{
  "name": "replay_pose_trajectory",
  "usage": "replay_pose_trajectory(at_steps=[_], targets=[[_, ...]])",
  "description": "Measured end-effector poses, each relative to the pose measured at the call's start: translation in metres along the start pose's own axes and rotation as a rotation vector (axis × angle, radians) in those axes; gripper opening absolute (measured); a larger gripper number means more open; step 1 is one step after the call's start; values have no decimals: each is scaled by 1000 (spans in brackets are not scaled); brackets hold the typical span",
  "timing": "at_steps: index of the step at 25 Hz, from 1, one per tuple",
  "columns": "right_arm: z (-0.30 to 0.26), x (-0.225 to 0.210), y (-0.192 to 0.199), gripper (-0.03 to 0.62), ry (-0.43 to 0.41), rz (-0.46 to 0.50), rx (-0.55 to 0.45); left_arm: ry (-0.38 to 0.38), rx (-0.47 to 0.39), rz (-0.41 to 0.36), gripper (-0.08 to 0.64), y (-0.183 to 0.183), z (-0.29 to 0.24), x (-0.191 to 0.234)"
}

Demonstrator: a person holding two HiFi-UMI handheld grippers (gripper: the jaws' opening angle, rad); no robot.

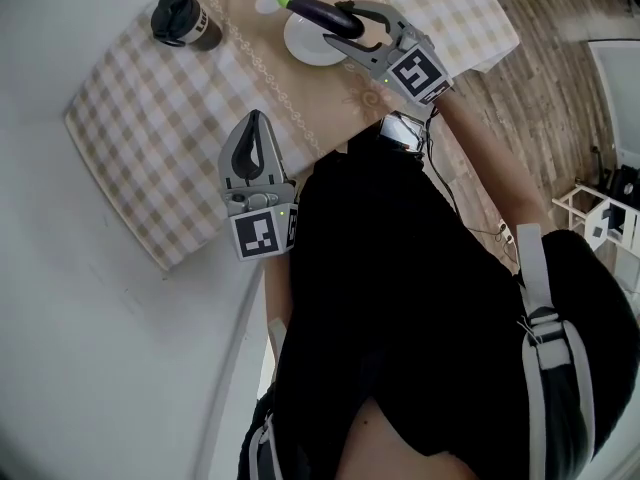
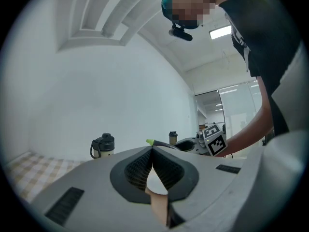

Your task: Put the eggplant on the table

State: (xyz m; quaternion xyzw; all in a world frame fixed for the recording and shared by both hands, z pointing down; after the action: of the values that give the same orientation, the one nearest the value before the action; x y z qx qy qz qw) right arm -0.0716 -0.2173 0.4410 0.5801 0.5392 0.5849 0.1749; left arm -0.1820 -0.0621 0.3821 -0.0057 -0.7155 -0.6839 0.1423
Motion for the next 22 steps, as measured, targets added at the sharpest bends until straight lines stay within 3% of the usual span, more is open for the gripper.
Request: replay_pose_trajectory(at_steps=[22], targets=[[-36, 28, 85, 225, -88, -66, 171, -30, 11, 4, -11, 4, -1, 12]])
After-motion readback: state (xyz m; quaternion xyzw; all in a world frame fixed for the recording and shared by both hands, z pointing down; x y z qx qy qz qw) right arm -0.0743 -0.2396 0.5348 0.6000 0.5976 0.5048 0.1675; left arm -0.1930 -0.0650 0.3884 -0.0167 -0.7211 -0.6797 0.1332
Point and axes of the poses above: the fingertips, and each gripper's own axes: z backward along the fingers, x to its left, y out of its underside, the point moved 1 cm from there along z, backward along the fingers, and after that the axes turned 11 degrees about z, right-handed, at the moved point
